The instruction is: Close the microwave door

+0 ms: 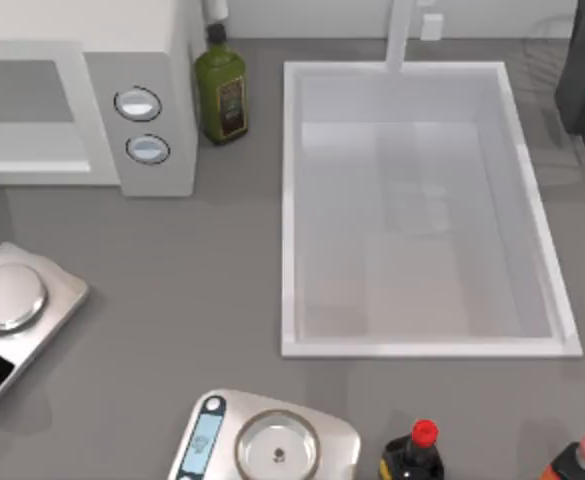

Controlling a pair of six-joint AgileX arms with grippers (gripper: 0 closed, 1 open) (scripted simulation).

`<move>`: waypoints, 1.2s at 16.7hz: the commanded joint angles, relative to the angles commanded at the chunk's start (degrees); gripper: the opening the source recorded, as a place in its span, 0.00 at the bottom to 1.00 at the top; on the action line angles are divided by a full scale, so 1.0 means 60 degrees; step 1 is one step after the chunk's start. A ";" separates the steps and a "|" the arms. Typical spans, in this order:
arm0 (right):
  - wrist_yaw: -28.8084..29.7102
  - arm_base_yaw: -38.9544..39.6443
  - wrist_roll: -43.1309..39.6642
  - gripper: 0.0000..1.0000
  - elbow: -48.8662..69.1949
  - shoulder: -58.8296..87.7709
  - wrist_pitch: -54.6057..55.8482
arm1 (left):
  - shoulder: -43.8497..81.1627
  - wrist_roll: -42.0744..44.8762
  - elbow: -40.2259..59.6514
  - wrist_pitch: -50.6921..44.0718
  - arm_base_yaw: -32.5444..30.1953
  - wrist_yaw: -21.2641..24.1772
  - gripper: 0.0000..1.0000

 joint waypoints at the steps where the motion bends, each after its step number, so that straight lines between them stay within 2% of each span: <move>1: 0.0000 0.0000 0.0000 1.00 0.0000 0.0000 0.0000 | -0.0340 -0.0225 -0.0361 0.0182 -0.0208 -0.0105 0.00; 9: 0.0000 0.0000 0.0000 1.00 0.0000 0.0000 0.0000 | -0.0873 -0.0686 -0.0922 0.0455 -0.0618 -0.0327 0.00; 17: 0.0000 0.0000 0.0000 1.00 0.0000 0.0000 0.0000 | -0.3281 -0.3166 -0.2809 0.1063 -0.3405 -0.2005 0.00; 20: 0.0000 0.0000 0.0000 1.00 0.0000 0.0000 0.0000 | -0.3702 -0.3600 -0.3165 0.1178 -0.3883 -0.2321 0.00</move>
